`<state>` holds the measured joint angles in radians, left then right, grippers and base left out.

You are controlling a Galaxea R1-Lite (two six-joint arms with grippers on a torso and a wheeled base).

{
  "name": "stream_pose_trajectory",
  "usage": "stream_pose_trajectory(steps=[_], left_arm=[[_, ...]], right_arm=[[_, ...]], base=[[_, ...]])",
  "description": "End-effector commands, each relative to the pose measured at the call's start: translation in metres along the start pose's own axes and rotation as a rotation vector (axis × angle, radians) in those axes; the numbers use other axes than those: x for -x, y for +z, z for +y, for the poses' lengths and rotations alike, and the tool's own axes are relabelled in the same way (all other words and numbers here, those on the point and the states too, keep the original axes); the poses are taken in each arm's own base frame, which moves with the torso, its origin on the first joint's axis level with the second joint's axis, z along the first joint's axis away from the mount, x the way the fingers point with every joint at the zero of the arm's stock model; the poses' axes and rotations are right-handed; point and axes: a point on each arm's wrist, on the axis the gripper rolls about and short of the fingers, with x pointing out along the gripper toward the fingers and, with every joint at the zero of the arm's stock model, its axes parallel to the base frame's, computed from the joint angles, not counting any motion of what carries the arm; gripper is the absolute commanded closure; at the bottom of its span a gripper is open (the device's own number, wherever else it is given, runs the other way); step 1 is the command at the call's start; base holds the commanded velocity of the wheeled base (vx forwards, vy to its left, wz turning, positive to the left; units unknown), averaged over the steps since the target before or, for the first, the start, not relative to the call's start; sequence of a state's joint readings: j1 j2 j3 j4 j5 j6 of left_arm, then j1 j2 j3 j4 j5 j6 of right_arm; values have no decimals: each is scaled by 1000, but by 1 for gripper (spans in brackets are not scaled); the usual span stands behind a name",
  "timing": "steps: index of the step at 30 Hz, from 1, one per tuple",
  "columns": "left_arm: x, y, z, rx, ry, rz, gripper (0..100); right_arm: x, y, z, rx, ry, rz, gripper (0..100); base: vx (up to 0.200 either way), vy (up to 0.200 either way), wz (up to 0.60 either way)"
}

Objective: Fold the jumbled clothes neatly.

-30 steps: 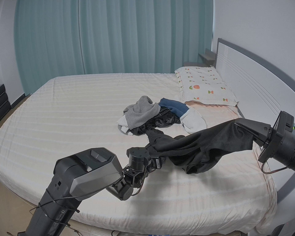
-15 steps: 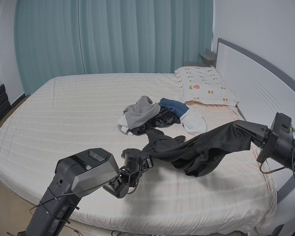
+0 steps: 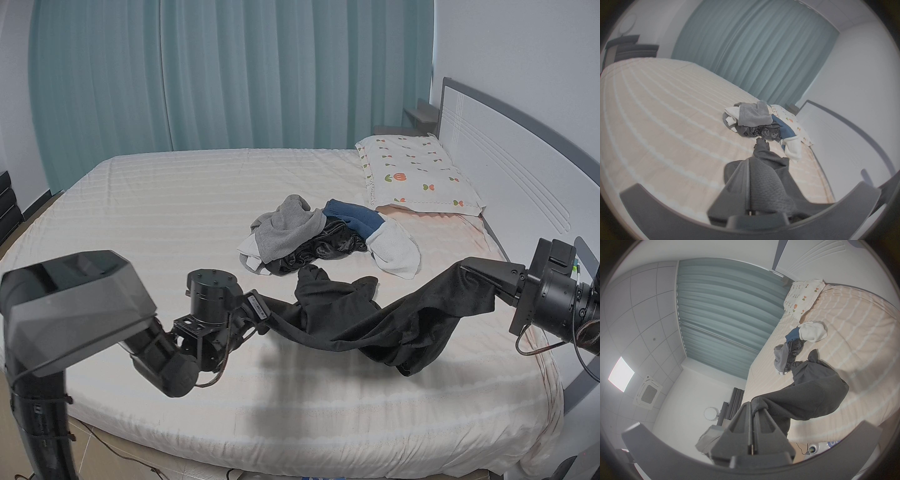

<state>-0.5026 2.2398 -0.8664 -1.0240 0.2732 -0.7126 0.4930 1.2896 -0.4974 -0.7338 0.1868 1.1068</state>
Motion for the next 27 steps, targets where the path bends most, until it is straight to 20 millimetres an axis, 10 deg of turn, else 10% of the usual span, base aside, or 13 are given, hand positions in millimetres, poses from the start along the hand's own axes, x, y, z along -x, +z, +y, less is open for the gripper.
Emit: stream_pose_trajectory(steps=[1, 5, 27], left_arm=[[81, 47, -7, 166, -40, -45, 100], [126, 55, -1, 272, -138, 33, 100], [175, 91, 20, 416, -234, -75, 100]], right_arm=[[-14, 2, -14, -10, -67, 6, 100], [-18, 3, -14, -3, -64, 12, 100], [-11, 31, -8, 63, 108, -337, 100]], base=[[0, 0, 0], [0, 0, 0], [0, 0, 0]])
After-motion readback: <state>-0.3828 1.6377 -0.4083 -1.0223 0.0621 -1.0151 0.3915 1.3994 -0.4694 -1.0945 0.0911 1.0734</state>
